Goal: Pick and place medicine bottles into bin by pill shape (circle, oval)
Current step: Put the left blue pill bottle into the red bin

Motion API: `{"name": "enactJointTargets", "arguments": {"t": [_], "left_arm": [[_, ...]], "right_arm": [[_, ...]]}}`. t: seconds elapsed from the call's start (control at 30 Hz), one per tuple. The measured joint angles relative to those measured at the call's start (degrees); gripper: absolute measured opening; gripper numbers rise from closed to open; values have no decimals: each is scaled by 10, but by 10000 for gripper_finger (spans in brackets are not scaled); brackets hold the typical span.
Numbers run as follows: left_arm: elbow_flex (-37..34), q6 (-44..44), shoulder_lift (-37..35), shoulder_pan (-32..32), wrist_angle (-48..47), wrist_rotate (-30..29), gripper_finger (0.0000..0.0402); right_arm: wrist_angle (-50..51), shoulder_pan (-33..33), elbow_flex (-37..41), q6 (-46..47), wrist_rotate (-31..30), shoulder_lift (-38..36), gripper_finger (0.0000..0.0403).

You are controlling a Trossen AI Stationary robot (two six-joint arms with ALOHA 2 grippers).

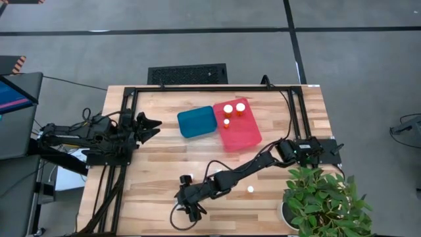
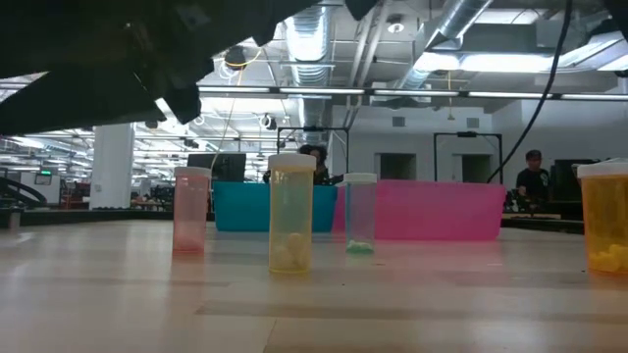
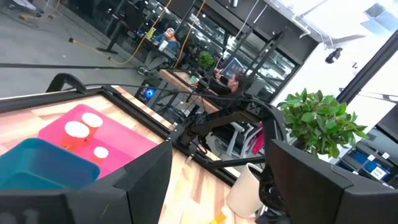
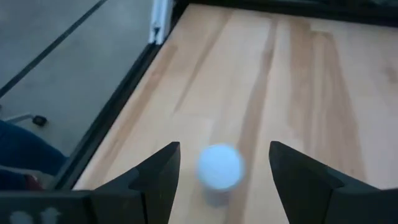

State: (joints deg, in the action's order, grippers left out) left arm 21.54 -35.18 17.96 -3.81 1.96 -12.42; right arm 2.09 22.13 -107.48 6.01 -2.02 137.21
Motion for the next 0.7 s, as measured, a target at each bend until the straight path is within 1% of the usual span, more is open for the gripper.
{"name": "enactJointTargets", "arguments": {"t": [0.7], "left_arm": [[0,0,0,0,0,0,259]], "right_arm": [[4,-6,0,-5,8,0,256]]}}
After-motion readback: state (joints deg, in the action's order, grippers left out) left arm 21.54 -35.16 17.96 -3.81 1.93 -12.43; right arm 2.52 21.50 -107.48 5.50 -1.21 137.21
